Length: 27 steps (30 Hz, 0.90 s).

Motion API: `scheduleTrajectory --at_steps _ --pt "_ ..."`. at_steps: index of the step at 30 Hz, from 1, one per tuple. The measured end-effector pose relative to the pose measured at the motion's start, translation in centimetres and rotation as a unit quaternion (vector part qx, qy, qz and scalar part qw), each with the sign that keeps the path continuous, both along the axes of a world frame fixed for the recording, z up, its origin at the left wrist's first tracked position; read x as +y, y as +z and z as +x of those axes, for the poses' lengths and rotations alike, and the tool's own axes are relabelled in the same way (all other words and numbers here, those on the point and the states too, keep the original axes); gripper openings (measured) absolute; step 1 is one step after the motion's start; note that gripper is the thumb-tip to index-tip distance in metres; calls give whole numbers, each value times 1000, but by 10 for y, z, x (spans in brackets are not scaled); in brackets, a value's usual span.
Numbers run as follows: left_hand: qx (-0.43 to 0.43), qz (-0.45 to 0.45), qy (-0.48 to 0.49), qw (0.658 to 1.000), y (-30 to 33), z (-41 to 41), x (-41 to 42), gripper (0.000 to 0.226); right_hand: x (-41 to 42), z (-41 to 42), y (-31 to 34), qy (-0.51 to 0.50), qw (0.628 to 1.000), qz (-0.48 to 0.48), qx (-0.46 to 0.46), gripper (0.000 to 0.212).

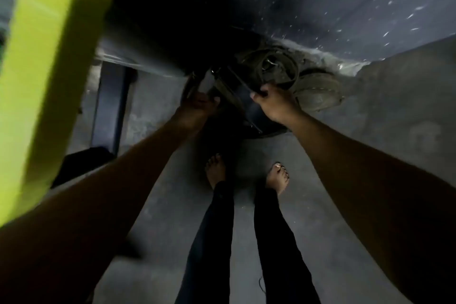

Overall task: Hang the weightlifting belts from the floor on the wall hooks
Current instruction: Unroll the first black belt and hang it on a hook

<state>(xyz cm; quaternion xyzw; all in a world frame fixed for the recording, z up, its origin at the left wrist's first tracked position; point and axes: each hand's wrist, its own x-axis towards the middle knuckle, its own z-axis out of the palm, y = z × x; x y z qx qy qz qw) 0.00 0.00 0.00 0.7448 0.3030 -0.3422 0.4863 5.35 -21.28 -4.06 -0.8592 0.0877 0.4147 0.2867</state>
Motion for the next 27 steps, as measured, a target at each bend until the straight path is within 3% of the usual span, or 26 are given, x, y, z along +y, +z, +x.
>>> scheduleTrajectory --at_steps 4,7,10,13,17,22,27 --pt "64 -14 -2 998 -92 10 -10 22 6 21 -82 24 999 -16 -16 55" --pt "76 -1 11 997 -143 17 -16 36 19 36 -140 49 998 -33 -25 66" --pt "79 -7 21 997 -171 24 -22 30 28 41 -182 34 999 -10 9 78" --pt "80 -8 47 996 -192 24 -21 47 34 36 -203 13 1000 -2 11 74" --pt "121 -43 131 983 -180 26 -25 41 29 9 -183 -38 999 14 -29 51" --pt "139 -99 236 957 -128 31 -41 23 3 -39 -113 -82 991 38 -94 39" --pt "113 -164 300 933 -48 36 -61 49 -2 -70 -22 -192 960 162 -122 27"
